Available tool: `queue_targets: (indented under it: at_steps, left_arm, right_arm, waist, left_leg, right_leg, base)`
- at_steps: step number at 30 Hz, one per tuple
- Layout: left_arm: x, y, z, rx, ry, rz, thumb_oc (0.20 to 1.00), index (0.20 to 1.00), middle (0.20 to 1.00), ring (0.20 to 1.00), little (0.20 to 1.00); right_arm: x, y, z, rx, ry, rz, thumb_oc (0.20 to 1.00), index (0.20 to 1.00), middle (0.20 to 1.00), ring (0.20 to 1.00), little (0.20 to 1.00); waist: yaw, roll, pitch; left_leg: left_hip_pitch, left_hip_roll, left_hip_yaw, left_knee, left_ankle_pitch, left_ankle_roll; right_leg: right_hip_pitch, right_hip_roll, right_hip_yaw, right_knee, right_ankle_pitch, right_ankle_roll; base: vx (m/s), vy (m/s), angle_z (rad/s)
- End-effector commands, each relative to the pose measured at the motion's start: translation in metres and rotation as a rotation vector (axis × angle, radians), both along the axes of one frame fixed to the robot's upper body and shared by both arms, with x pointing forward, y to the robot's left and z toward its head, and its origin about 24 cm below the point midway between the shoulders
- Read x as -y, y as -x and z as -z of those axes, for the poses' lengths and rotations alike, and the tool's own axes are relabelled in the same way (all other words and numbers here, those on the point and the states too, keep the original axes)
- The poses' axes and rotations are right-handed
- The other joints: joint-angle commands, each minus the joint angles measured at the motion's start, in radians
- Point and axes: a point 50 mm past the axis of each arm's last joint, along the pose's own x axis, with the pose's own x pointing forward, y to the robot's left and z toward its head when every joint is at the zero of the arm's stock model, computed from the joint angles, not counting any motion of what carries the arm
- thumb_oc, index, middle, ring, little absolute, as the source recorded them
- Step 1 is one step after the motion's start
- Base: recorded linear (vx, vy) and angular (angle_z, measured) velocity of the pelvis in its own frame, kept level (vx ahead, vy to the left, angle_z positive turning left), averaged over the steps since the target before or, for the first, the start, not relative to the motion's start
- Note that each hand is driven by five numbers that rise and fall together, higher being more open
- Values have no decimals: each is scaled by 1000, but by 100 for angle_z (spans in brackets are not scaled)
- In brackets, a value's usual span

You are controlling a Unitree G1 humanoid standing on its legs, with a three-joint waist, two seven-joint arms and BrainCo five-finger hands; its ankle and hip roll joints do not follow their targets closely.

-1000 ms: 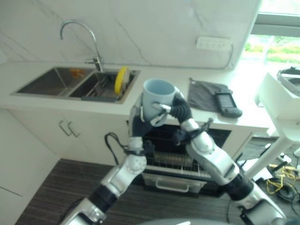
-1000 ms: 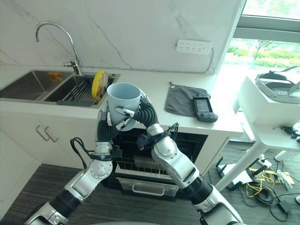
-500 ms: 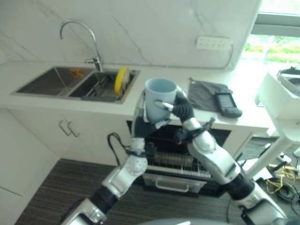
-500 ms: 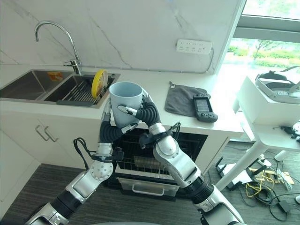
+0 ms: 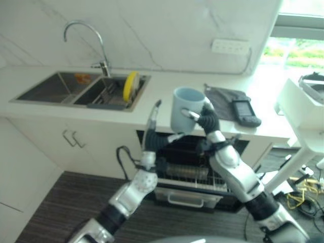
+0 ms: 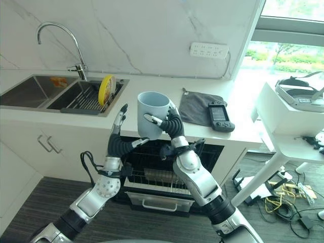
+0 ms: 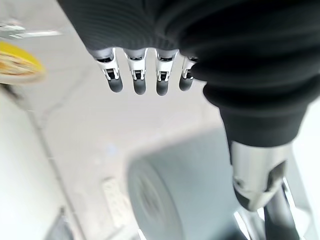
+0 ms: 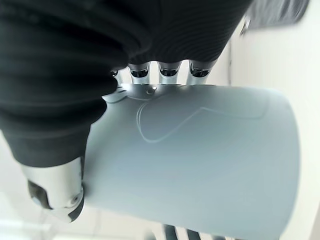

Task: Place the dishes in the dishwasher.

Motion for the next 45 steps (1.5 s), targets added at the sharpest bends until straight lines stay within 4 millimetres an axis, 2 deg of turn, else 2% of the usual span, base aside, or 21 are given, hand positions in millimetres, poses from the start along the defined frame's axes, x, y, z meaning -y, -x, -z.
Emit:
queue_targets:
  at_steps: [1,4,8,11,14,20,22,23,24,25,26,29,31,35,40,42,43,45]
  left_arm:
    - [-6,-11,-22,101,37,17,1000,1000,1000,1000,1000]
    - [-16,-9,-17,73,60,11,1000,1000,1000,1000,1000]
    - [-44,-8,-8,-33,199,36,1000,1000,1000,1000,1000]
    - [-53,-6,-5,-65,254,40,1000,1000,1000,1000,1000]
    - [-68,-3,-5,-99,359,90,1000,1000,1000,1000,1000]
    - [-74,-1,1,-178,384,161,1000,1000,1000,1000,1000]
    - [-75,0,0,-212,370,215,1000,1000,1000,1000,1000]
    - [-72,0,-5,-194,341,245,1000,1000,1000,1000,1000]
    - [-70,-1,-10,-170,332,263,1000,1000,1000,1000,1000]
    - [-70,-2,-12,-163,329,269,1000,1000,1000,1000,1000]
    - [-67,-9,-25,-107,307,298,1000,1000,1000,1000,1000]
    - [-61,-21,-54,4,267,306,1000,1000,1000,1000,1000]
    - [-58,-23,-62,39,266,301,1000,1000,1000,1000,1000]
    - [-53,-22,-66,60,268,320,1000,1000,1000,1000,1000]
    - [-51,-20,-64,61,230,306,1000,1000,1000,1000,1000]
    - [-51,-19,-60,34,131,271,1000,1000,1000,1000,1000]
    - [-56,-22,-51,-40,-32,214,1000,1000,1000,1000,1000]
    - [-63,-27,-41,-148,-187,161,1000,1000,1000,1000,1000]
  right_arm:
    - [3,-4,-40,194,-119,-4,200,200,200,200,200]
    - [12,-2,-35,167,-170,-14,200,200,200,200,200]
    - [30,4,-16,85,-330,-96,200,200,200,200,200]
    - [37,7,-12,73,-338,-78,200,200,200,200,200]
    - [56,14,-4,60,-333,-36,200,200,200,200,200]
    - [68,18,-4,71,-347,-21,200,200,200,200,200]
    - [69,21,-5,68,-327,-41,200,200,200,200,200]
    - [73,21,-10,94,-310,-50,200,200,200,200,200]
    - [76,19,-15,122,-299,-55,200,200,200,200,200]
    - [76,18,-17,132,-296,-56,200,200,200,200,200]
    - [78,13,-31,196,-273,-75,200,200,200,200,200]
    - [68,9,-59,309,-238,-117,200,200,200,200,200]
    - [66,10,-63,330,-235,-126,200,200,200,200,200]
    - [68,11,-65,358,-229,-130,200,200,200,200,200]
    - [70,15,-68,374,-219,-128,200,200,200,200,200]
    - [73,17,-66,375,-215,-119,200,200,200,200,200]
    - [76,19,-66,373,-211,-116,200,200,200,200,200]
    - [79,19,-67,371,-205,-119,200,200,200,200,200]
  waist:
    - [9,-22,25]
    - [7,-20,27]
    - [2,-14,29]
    - [1,-11,28]
    - [-9,-5,29]
    - [-20,0,38]
    - [-23,8,66]
    - [-23,7,111]
    - [-24,5,145]
    - [-25,6,152]
    - [-39,9,214]
    - [-70,4,302]
    - [-81,1,326]
    - [-90,0,360]
    - [-91,-3,379]
    - [-91,-4,381]
    - [-92,-2,384]
    - [-94,2,388]
  left_leg:
    - [9,8,2,1,-49,33]
    - [8,10,4,1,-47,31]
    - [8,12,6,1,-40,28]
    - [9,12,5,1,-40,28]
    - [9,11,7,1,-39,30]
    - [13,5,17,1,-35,32]
    - [17,-3,13,9,-17,34]
    - [-74,0,-6,148,-40,26]
    - [-133,4,-16,213,-49,24]
    - [-163,6,-20,242,-56,24]
    - [-282,12,-39,338,-74,28]
    - [-446,20,-42,400,-63,37]
    - [-490,18,-39,414,-60,39]
    - [-511,8,-48,420,-61,44]
    - [-508,10,-50,449,-69,42]
    - [-501,14,-43,457,-69,40]
    - [-495,16,-35,458,-67,41]
    - [-494,19,-28,462,-65,39]
  right_leg:
    - [31,-18,12,0,-29,16]
    - [30,-16,13,0,-29,15]
    - [28,-15,12,0,-27,14]
    - [29,-14,11,0,-27,12]
    - [26,-15,13,0,-26,14]
    - [27,-16,8,0,-23,15]
    - [33,-7,21,4,-24,5]
    - [-21,-17,42,74,-42,-7]
    - [-67,-28,52,116,-47,-12]
    - [-92,-30,57,135,-50,-14]
    - [-204,-39,84,207,-58,-24]
    - [-395,-43,130,291,-48,-26]
    - [-452,-42,141,315,-47,-27]
    - [-482,-26,167,329,-49,-31]
    - [-452,-13,179,320,-56,-42]
    - [-431,-9,179,308,-56,-44]
    - [-411,-7,177,292,-54,-44]
    - [-402,-6,172,286,-51,-43]
  base:
    - [0,0,0]
    - [0,0,0]
    - [0,0,0]
    - [32,29,-4]
    - [43,38,-7]
    - [72,-3,-1]
    - [166,-22,-4]
    - [-51,-28,-5]
    - [-107,-27,-8]
    - [-349,7,-9]
    - [-431,16,-13]
    - [-455,22,-15]
    - [-183,29,-17]
    - [-69,25,-13]
    - [17,12,-13]
    - [68,2,-3]
    - [59,8,-5]
    - [26,30,-4]
